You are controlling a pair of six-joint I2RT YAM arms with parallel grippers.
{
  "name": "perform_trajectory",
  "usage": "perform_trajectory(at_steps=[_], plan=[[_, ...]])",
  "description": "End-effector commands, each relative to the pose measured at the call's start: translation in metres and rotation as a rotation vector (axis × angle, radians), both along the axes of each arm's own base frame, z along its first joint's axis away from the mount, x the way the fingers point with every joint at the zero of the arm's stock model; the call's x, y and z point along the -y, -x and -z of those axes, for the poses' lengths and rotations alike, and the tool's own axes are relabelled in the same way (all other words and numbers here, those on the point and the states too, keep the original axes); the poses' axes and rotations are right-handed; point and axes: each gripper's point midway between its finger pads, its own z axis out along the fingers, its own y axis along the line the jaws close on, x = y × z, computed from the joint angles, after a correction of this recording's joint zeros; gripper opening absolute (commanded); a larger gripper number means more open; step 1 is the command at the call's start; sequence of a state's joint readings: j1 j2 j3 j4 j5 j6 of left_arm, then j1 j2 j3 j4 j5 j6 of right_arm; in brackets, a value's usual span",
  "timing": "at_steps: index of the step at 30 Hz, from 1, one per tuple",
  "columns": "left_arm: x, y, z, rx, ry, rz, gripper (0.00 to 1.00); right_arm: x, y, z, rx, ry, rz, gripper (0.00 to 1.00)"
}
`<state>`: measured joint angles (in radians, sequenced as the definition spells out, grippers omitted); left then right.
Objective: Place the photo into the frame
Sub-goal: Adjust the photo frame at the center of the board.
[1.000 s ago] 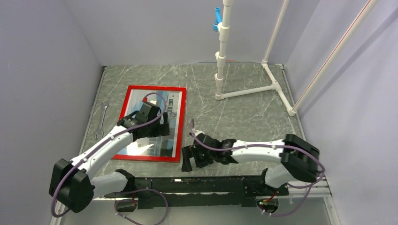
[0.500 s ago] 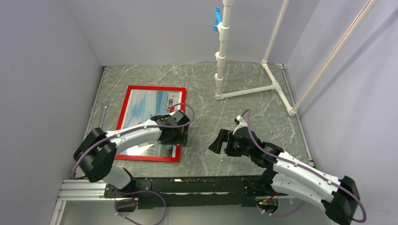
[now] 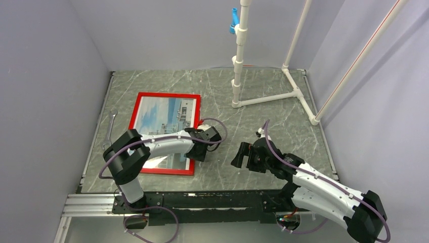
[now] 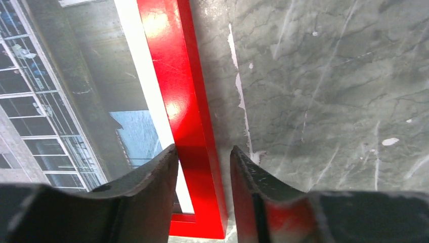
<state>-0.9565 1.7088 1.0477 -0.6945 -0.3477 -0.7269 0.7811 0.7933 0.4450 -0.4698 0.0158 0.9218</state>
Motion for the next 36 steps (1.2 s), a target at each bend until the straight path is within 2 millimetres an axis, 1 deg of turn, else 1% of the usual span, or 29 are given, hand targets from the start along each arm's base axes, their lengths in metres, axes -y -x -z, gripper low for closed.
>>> perform_trajectory(at_steps=[1,2,3,4,6,12,18,21,23,29,33,36], plan=[[0.011,0.01,0.008,-0.006,-0.002,0.022,0.41,-0.002,-0.006,-0.012,0.012,-0.004,-0.021,1.0],[0.012,0.014,0.01,-0.01,-0.002,0.025,0.36,-0.001,-0.008,-0.013,0.012,-0.003,-0.021,1.0],[0.012,0.017,0.012,-0.016,-0.002,0.029,0.28,-0.001,-0.009,-0.013,0.012,-0.003,-0.023,1.0],[0.012,0.02,0.012,-0.019,0.0,0.033,0.2,0.0,-0.01,-0.014,0.011,-0.002,-0.024,1.0],[0.011,0.028,0.013,-0.02,-0.007,0.052,0.0,0.002,-0.012,-0.013,0.005,0.002,-0.026,1.0],[0.011,0.051,0.007,-0.001,-0.052,0.117,0.0,0.008,-0.019,-0.012,0.003,0.02,-0.051,1.0],[0.017,0.081,0.002,0.014,-0.01,0.206,0.0,0.022,-0.036,-0.013,-0.006,0.024,-0.027,1.0],[0.025,0.098,-0.003,0.026,0.028,0.277,0.0,0.026,-0.045,-0.015,-0.008,0.003,-0.019,1.0],[0.033,0.109,-0.005,0.032,0.053,0.339,0.0,0.029,-0.05,-0.012,-0.022,-0.005,-0.019,1.0],[0.048,0.138,-0.007,0.039,0.021,0.46,0.0,0.038,-0.061,-0.005,-0.046,-0.009,-0.01,1.0],[0.062,0.161,-0.002,0.022,0.025,0.543,0.0,0.055,-0.072,0.0,-0.035,0.084,0.031,1.0],[0.069,0.177,0.001,0.005,0.023,0.6,0.0,0.067,-0.081,-0.001,-0.02,0.155,0.06,1.0]])
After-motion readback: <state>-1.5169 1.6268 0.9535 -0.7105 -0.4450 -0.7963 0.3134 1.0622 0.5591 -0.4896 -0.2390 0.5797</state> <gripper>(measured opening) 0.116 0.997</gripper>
